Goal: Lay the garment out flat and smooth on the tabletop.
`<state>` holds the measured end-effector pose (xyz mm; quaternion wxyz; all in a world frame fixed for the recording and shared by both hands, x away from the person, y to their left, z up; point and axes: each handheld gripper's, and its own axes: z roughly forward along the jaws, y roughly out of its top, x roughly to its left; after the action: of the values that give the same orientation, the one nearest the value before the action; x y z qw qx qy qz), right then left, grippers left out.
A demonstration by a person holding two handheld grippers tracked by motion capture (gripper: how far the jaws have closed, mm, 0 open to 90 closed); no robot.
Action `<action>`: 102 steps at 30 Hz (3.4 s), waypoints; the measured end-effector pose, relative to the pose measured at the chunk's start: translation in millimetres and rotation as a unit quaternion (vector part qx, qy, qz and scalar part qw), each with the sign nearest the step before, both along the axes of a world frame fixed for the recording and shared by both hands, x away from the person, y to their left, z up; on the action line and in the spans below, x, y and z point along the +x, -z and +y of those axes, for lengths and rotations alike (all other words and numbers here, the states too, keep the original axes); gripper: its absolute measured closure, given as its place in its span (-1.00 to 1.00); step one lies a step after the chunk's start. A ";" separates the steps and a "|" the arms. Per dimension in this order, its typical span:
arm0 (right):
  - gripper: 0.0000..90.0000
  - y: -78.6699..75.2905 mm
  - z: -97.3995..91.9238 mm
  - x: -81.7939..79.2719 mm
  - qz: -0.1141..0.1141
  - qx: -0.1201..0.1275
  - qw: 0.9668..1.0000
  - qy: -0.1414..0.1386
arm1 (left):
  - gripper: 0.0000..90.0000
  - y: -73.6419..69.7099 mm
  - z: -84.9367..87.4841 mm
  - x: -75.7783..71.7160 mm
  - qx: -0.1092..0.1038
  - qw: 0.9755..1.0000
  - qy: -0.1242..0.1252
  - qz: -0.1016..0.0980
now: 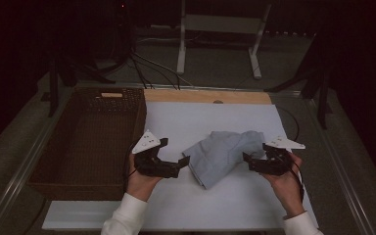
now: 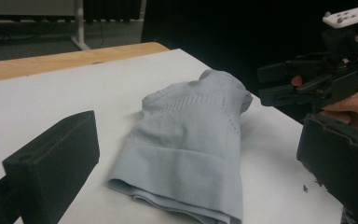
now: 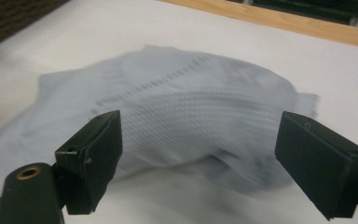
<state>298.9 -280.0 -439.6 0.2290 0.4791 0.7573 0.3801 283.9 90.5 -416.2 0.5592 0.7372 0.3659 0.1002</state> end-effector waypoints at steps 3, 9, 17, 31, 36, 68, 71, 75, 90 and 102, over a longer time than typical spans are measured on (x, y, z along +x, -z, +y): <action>-0.66 -2.5 13.3 0.5 -0.003 0.003 1.000 -0.012 | -1.00 0.1 -0.4 -0.1 0.002 1.000 0.002 0.000; -0.65 -2.0 43.2 3.4 -0.005 0.004 0.999 -0.044 | -1.00 0.0 -0.7 -0.5 0.001 1.000 0.002 0.001; -0.60 2.5 76.0 10.6 -0.001 0.007 0.998 -0.068 | -1.00 0.6 -0.2 -0.1 0.002 1.000 -0.001 0.000; -0.52 22.6 102.9 21.3 0.028 -0.031 0.997 -0.068 | -1.00 1.9 -1.1 0.1 0.003 1.000 0.002 0.003; -0.48 30.3 100.9 20.3 0.041 -0.049 0.996 -0.063 | -1.00 1.9 -1.5 0.0 0.005 1.000 0.002 0.004; 0.86 31.6 107.9 6.1 0.065 -0.059 0.987 -0.138 | -1.00 2.9 -2.0 0.5 0.003 1.000 0.002 0.006; 0.86 29.7 113.6 2.1 0.064 -0.052 0.984 -0.161 | -1.00 2.9 -2.2 0.4 0.002 1.000 0.003 0.007; 0.86 28.4 118.3 -3.6 0.060 -0.057 0.980 -0.182 | -1.00 2.6 -1.9 0.2 0.001 1.000 0.003 0.006; 0.83 22.7 73.7 -27.3 0.057 -0.055 0.980 -0.184 | -1.00 2.2 -1.4 0.0 0.000 1.000 0.002 0.006; 0.81 20.8 22.9 -35.7 0.055 -0.065 0.985 -0.153 | -1.00 2.6 -2.4 -0.1 -0.003 1.000 0.005 0.008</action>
<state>263.3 -257.1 -460.3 0.1564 0.3621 0.8562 0.3337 283.8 88.1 -418.7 0.5587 0.7381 0.3673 0.0907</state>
